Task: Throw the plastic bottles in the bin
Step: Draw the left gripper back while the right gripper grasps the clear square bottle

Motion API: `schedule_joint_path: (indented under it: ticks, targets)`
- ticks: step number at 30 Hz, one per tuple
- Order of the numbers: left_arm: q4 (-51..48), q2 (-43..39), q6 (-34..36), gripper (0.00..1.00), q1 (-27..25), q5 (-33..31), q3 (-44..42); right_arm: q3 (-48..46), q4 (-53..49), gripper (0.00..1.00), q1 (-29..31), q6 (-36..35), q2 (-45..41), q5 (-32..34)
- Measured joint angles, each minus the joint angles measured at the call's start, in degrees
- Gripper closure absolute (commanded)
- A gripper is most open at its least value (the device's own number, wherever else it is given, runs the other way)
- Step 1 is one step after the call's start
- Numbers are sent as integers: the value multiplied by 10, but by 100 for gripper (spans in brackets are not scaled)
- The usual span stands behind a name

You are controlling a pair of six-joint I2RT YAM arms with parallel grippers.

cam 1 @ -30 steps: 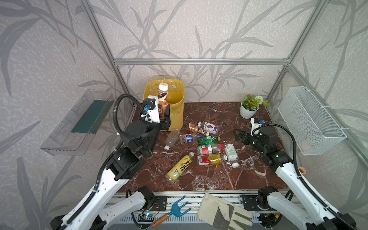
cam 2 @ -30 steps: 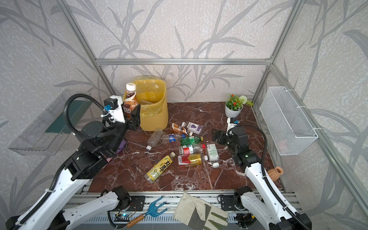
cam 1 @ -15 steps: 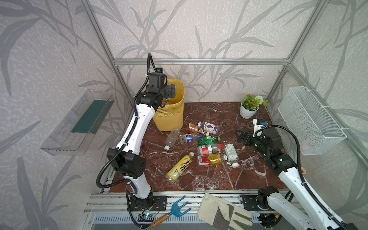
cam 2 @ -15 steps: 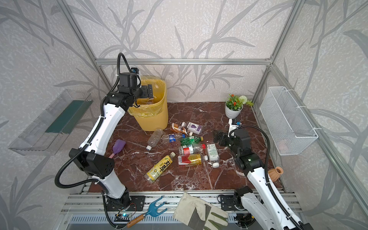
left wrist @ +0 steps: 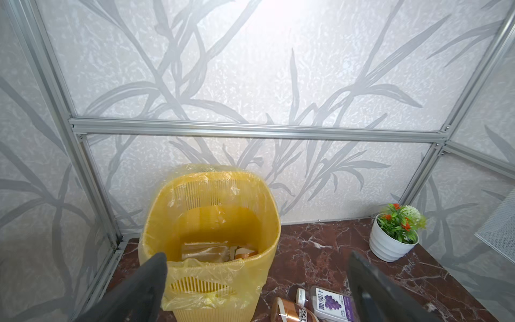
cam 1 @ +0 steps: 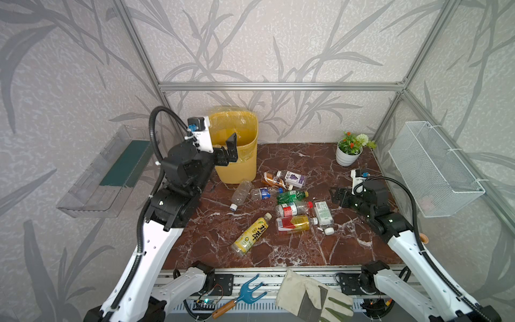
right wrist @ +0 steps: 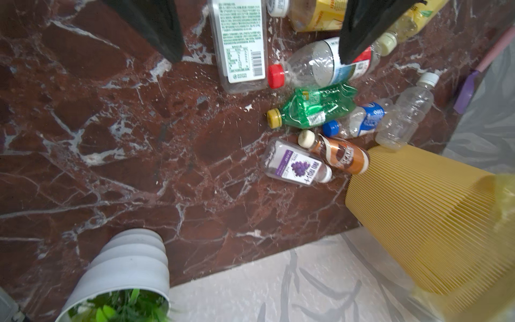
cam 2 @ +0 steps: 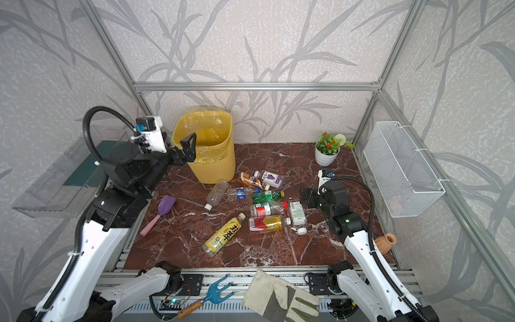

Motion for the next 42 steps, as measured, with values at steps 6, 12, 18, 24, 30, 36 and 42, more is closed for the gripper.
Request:
schedule_joint_path:
  ticks: [6,12,18,24,30,36,42]
  targets:
    - [0,-70,-15,1,-8,-23,-118,54,-70,16,31,-35,94,21]
    - [-24,-109,-46,1,-8,-50,-161,106,-121,14,71,-65,176,36]
    - [-25,-171,-107,1,-9,-69,-245,124,-160,13,101,-83,248,46]
    - [-24,-195,-138,1,-9,-76,-283,124,-177,12,101,-97,287,59]
    - [-23,-181,-147,1,-9,-78,-283,124,-183,14,101,-100,324,64]
    - [-27,-174,-161,1,-9,-101,-283,131,-189,20,101,-96,373,71]
    - [-27,-181,-166,1,-9,-114,-283,143,-186,21,101,-95,419,79]
